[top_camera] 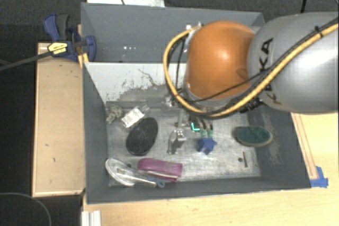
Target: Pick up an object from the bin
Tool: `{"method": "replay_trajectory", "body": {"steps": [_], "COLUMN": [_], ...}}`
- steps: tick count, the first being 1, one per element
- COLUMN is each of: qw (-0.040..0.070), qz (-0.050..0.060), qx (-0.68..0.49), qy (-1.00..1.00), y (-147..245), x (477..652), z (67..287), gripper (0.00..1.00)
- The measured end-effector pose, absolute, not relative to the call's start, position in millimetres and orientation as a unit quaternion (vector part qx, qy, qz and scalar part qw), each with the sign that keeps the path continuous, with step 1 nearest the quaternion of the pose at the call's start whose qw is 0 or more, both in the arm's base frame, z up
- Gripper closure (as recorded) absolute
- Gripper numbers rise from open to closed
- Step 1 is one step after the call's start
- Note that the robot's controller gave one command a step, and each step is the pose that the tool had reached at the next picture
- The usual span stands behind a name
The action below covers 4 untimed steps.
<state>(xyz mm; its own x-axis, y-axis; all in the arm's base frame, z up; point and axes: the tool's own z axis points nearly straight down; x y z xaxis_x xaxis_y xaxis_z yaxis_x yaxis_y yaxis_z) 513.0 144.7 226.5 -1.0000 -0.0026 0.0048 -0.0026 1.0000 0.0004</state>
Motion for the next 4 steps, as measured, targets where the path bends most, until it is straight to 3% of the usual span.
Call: {"method": "replay_trajectory", "body": {"steps": [1,2,3,4], "qw": [-0.004,-0.002,-0.002,-0.002], "qz": [-0.001,0.001,-0.001,0.0], "qx": [0.24,0.293,0.396,0.471], "qy": [-0.971,-0.956,-0.918,-0.882], "y": [173.0,149.3,215.9,189.9], "x": [530.6,587.7,571.7,580.8], "z": [70.8,101.8,101.4,71.2], "gripper": [0.0,0.0,0.0,0.0]}}
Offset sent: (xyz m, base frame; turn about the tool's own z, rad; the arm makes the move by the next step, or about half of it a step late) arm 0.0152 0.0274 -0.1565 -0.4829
